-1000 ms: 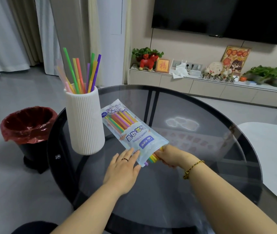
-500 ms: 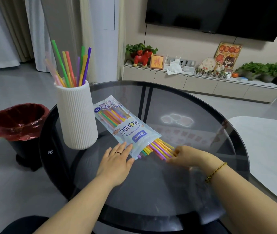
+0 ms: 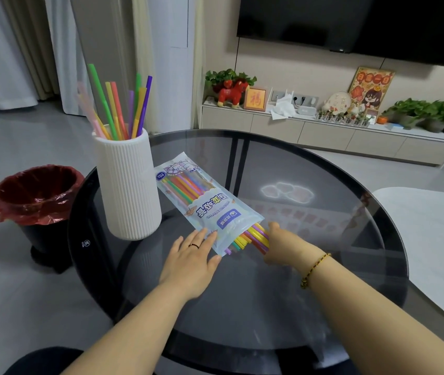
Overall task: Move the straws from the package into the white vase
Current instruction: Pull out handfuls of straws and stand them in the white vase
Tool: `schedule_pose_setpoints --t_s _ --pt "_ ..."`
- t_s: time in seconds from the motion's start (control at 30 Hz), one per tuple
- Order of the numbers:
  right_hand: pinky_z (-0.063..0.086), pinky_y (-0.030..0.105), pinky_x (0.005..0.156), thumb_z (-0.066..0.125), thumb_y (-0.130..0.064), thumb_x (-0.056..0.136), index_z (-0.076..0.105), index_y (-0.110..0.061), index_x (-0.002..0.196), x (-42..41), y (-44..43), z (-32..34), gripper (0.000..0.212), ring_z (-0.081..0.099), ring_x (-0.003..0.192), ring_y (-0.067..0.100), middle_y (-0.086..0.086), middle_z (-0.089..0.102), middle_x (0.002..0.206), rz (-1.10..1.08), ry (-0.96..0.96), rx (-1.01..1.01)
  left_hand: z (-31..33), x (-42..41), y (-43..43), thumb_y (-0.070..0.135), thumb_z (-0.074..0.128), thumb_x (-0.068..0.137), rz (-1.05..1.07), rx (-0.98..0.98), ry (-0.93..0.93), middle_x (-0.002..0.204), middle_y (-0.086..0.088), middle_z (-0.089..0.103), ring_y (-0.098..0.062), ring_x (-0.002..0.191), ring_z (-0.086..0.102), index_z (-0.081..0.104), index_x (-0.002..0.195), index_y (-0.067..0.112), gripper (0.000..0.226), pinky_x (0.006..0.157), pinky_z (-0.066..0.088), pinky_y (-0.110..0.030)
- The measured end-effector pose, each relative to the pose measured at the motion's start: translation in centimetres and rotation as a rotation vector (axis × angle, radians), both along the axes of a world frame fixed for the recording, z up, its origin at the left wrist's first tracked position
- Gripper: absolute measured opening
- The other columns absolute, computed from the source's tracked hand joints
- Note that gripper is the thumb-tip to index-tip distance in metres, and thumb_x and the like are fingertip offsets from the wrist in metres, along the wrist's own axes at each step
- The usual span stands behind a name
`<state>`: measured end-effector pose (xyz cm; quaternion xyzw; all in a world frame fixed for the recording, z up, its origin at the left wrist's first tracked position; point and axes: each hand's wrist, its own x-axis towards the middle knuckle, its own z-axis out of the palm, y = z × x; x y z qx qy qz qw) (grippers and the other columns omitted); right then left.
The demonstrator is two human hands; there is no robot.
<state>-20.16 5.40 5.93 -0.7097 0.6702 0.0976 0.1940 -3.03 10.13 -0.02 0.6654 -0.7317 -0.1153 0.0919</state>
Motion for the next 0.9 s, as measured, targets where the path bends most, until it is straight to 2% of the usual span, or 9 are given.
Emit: schedule_pose_setpoints --t_s 0.3,0.37,0.43,0.5,0.57,0.67,0.73,0.83,0.9 --pt "0.043 0.027 0.071 0.051 -0.011 0.083 0.058 -0.002 0.111 -4.3 2.6 2.6 0.03 0.059 0.088 0.029 0.018 0.066 0.113 0.082 0.162 0.06 0.3 -0.2 0.0 0.04 0.019 0.095 0.007 0.028 -0.019 0.155 0.003 0.003 -0.012 0.142 -0.001 0.0 0.142 0.027 0.053 0.116 -0.001 -0.035" --pt "0.041 0.024 0.065 0.049 -0.006 0.082 0.06 -0.003 0.108 -5.4 3.3 3.7 0.028 0.058 0.078 0.024 0.016 0.07 0.106 0.084 0.188 0.059 0.5 -0.2 0.1 0.04 0.019 0.095 0.006 0.04 -0.027 0.155 0.002 0.002 -0.013 0.142 -0.001 -0.001 0.142 0.026 0.053 0.116 0.0 -0.035" --pt "0.038 0.022 0.054 0.049 -0.005 0.081 0.063 -0.003 0.104 -6.4 4.0 4.8 0.027 0.051 0.061 0.02 0.01 0.071 0.081 0.098 0.221 0.05 0.8 -0.3 0.1 0.04 0.02 0.095 0.01 0.061 -0.025 0.155 0.002 0.002 -0.014 0.142 -0.001 -0.001 0.142 0.026 0.053 0.116 0.0 -0.036" --pt "0.037 0.022 0.048 0.049 -0.004 0.08 0.065 -0.005 0.098 -7.4 4.4 5.9 0.024 0.046 0.05 0.015 -0.001 0.053 0.056 0.105 0.264 0.043 1.1 -0.3 0.1 0.039 0.022 0.095 0.014 0.09 -0.006 0.155 0.0 0.003 -0.015 0.142 -0.001 -0.001 0.142 0.026 0.053 0.116 0.0 -0.036" --pt "0.038 0.017 0.041 0.048 -0.003 0.08 0.062 -0.01 0.081 -8.4 5.0 7.2 0.016 0.048 0.043 0.011 -0.006 0.048 0.052 0.108 0.301 0.047 1.5 -0.3 0.2 0.038 0.024 0.095 0.019 0.119 0.031 0.155 -0.001 0.003 -0.016 0.142 0.0 0.0 0.142 0.025 0.054 0.116 0.0 -0.036" --pt "0.033 0.009 0.032 0.046 -0.004 0.081 0.049 -0.016 0.06 -9.7 5.7 9.5 0.025 0.042 0.027 0.003 -0.009 0.049 0.046 0.107 0.361 0.083 2.2 -0.3 0.2 0.034 0.028 0.095 0.031 0.142 0.11 0.155 -0.003 0.007 -0.019 0.141 0.008 0.004 0.142 0.025 0.053 0.115 0.004 -0.037" --pt "0.031 0.011 0.029 0.047 -0.003 0.081 0.051 -0.015 0.062 -10.4 6.1 11.5 0.023 0.036 0.019 0.003 -0.006 0.049 0.045 0.102 0.384 0.101 2.9 -0.3 0.3 0.032 0.029 0.095 0.051 0.138 0.162 0.154 -0.002 0.011 -0.023 0.139 0.018 0.008 0.141 0.023 0.052 0.114 0.013 -0.038" --pt "0.026 0.008 0.023 0.05 -0.006 0.085 0.059 -0.007 0.085 -10.3 6.5 14.9 0.009 0.034 0.015 0.003 -0.002 0.05 0.052 0.107 0.439 0.116 4.2 -0.3 0.5 0.029 0.031 0.095 0.089 0.106 0.228 0.153 -0.005 0.017 -0.026 0.136 0.024 0.015 0.141 0.018 0.05 0.11 0.022 -0.037" --pt "0.025 0.007 0.023 0.051 -0.009 0.086 0.057 -0.007 0.085 -9.6 6.6 16.9 0.006 0.034 0.015 0.003 -0.003 0.052 0.049 0.136 0.495 0.086 5.5 -0.5 0.7 0.025 0.033 0.095 0.124 0.043 0.336 0.15 -0.009 0.025 -0.028 0.133 0.029 0.023 0.139 0.017 0.046 0.106 0.026 -0.037"
